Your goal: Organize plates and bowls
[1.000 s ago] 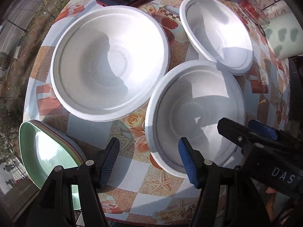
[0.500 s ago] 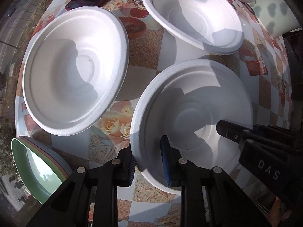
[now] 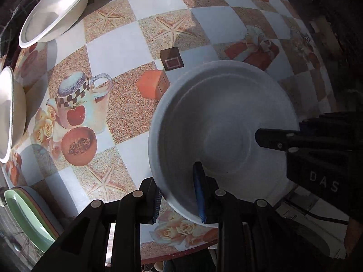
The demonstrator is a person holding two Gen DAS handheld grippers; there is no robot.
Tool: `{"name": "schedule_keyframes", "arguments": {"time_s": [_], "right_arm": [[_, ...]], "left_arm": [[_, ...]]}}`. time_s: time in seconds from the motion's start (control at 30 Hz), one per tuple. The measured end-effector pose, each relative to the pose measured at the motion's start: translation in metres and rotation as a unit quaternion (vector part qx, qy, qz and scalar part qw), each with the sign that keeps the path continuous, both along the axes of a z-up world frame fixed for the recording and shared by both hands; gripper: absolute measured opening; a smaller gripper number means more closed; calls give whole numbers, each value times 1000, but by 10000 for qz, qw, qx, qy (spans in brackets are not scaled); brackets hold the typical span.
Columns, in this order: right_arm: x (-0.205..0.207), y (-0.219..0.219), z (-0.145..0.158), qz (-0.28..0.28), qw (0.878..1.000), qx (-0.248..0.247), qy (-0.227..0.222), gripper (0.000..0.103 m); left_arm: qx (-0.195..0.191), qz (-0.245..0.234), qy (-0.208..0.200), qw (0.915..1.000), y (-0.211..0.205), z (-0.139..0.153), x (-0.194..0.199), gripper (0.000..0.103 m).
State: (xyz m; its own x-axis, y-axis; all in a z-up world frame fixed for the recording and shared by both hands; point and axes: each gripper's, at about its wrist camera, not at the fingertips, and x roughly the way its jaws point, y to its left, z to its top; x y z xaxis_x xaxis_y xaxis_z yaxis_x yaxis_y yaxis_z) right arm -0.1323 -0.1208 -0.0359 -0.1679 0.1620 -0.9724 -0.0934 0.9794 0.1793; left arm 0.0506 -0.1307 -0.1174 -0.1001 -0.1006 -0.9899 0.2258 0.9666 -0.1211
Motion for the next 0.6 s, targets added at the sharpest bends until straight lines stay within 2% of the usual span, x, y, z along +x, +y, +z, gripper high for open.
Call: {"name": "schedule_keyframes", "arguments": {"time_s": [0.13,0.23,0.27,0.3,0.37,0.4,0.43,0.47,0.53,0.6], "right_arm": [[-31,-3,21,-389,9992,-114,3,18],[-45,-3,33,-486,9986,-206,-55,18],[-47,-18,22,-493,9985,-205,-80,18],[-50,-18,25,-515,9985,-189,-90,18],[-43,-27,34,-574,9979,-292,-99,18],[-48,-32,34,-647,9974,-298,-110,18],[-52,-35,38,-741,9969,-256,-118,26],[-43,-64,42,-849,9960,-219,-145,57],[-40,-76,63,-1015,9936,-288,-413,99],[-40,-72,87,-1081,9916,-398,-582,99]], "left_arm": [[-101,-361,-54,9993,-28,-1,-2,28],[-108,-481,-164,9986,-43,2,0,30],[-94,-522,-182,9984,-49,2,2,33],[-57,-574,-190,9982,-48,3,3,36],[44,-692,-216,9974,-45,7,-5,54],[64,-732,-247,9970,-43,8,-7,57],[51,-751,-279,9968,-40,11,-8,60],[4,-759,-316,9966,-27,15,-21,62],[-81,-762,-376,9964,-9,22,-25,65],[-152,-735,-455,9961,10,24,-27,67]]}}
